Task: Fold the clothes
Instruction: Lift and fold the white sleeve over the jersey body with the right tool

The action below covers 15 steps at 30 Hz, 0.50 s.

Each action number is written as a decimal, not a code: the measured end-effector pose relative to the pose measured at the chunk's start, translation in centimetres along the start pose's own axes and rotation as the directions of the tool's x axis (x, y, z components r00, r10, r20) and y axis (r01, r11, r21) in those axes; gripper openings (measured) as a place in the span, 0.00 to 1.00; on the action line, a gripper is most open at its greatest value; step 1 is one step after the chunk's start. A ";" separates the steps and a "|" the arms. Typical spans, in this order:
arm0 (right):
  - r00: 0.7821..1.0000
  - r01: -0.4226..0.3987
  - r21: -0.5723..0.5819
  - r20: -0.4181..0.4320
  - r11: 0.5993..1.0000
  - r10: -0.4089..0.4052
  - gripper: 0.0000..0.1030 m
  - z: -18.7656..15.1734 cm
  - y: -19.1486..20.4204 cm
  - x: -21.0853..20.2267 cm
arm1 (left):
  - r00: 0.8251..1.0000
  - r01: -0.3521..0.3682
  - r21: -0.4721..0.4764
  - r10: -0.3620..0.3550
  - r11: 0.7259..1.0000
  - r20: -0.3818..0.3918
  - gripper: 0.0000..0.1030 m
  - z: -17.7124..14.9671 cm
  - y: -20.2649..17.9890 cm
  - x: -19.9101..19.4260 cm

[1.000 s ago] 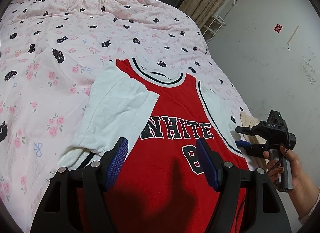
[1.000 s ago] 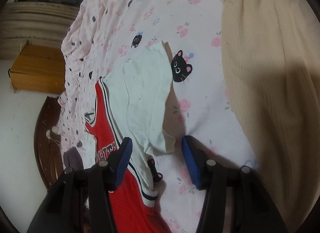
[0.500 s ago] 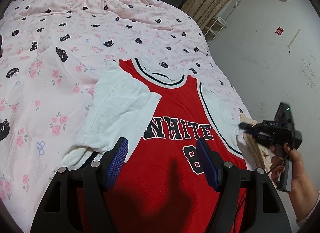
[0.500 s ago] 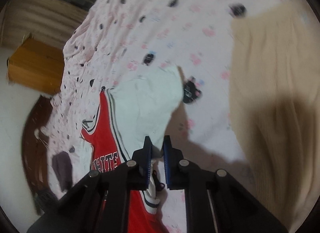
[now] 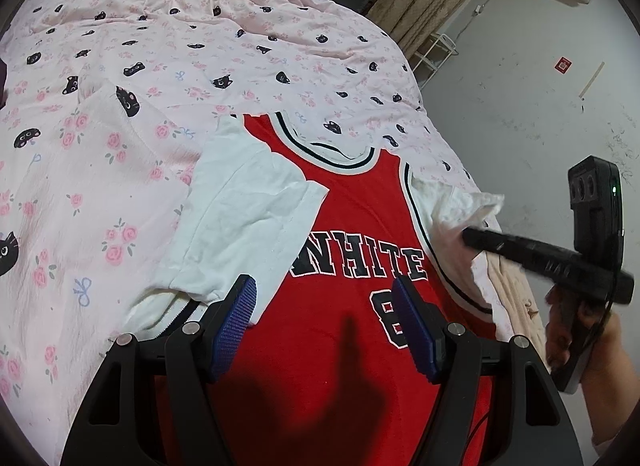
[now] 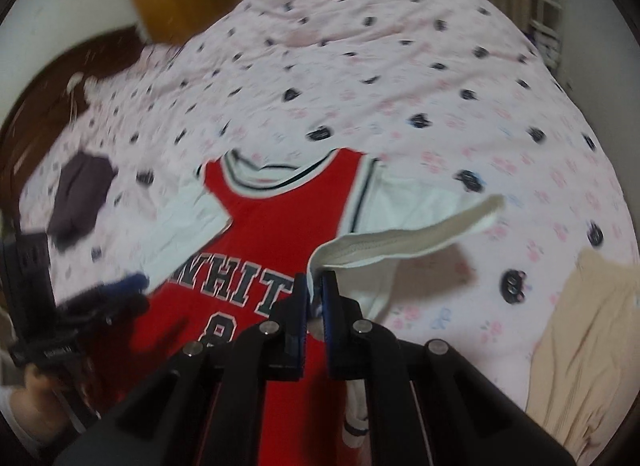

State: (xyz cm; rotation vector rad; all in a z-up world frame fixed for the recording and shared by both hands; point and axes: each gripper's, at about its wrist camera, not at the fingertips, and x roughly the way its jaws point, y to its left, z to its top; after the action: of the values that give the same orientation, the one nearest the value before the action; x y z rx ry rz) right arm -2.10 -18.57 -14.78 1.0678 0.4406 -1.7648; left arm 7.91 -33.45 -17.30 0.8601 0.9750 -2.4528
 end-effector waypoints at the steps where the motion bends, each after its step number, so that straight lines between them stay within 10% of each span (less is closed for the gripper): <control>1: 1.000 0.004 -0.035 -0.011 0.999 -0.005 0.07 -0.2 0.8 0.5 | 1.000 0.001 -0.001 -0.001 1.000 0.000 0.63 0.0 0.0 0.0; 8: 0.996 0.052 -0.212 -0.062 0.976 -0.066 0.08 -1.3 4.9 4.3 | 1.000 0.002 -0.006 -0.002 1.000 -0.006 0.63 0.0 0.2 0.1; 15: 0.979 0.081 -0.346 -0.147 0.935 -0.139 0.36 -2.5 7.2 6.4 | 1.000 0.002 -0.011 -0.002 1.000 -0.014 0.63 0.0 0.2 0.4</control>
State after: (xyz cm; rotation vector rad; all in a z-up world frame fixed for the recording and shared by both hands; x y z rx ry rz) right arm 4.53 -23.61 -20.15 0.9619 0.8921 -1.6239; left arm 7.72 -33.66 -17.64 0.8735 0.9940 -2.4440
